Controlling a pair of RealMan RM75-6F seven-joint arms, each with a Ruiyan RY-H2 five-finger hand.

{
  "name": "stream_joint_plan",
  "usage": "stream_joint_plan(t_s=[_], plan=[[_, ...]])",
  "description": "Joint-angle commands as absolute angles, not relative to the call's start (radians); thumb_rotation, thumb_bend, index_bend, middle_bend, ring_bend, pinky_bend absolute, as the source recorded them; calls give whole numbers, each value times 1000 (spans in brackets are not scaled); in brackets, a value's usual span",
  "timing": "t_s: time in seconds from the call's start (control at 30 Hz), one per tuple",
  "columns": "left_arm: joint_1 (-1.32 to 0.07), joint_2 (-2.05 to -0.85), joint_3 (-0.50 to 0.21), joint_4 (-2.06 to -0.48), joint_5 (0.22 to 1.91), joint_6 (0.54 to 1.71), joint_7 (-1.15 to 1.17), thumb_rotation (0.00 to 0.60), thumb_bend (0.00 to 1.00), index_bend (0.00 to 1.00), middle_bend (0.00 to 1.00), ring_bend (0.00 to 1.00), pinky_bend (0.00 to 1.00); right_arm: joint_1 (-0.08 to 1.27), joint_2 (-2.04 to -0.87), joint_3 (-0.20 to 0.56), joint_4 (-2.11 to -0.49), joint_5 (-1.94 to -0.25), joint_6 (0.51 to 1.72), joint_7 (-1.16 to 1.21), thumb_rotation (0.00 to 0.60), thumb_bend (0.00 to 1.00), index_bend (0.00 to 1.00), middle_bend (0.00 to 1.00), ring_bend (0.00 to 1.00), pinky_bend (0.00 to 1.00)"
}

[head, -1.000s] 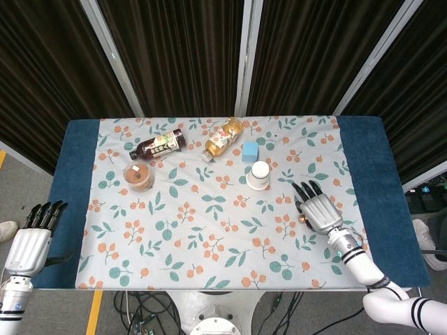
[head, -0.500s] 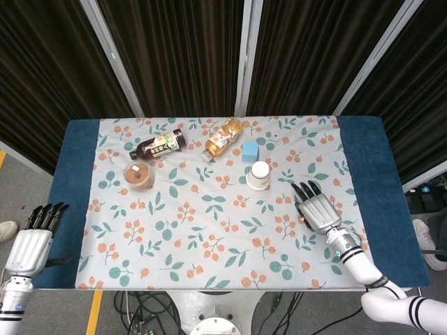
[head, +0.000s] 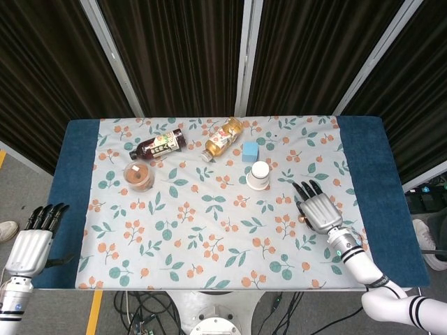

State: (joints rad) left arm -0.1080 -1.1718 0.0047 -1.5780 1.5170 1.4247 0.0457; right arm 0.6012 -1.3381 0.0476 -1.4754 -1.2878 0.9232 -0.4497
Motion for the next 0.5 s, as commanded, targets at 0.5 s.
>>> stream_joint_plan(t_s=[0.5], plan=[[-108,-1175,7,-1572,1518,1424,39,600,0,36,49,0,48,611,-1346,44,-1467,-1278,917,-456,600,295,585,65,0,0]])
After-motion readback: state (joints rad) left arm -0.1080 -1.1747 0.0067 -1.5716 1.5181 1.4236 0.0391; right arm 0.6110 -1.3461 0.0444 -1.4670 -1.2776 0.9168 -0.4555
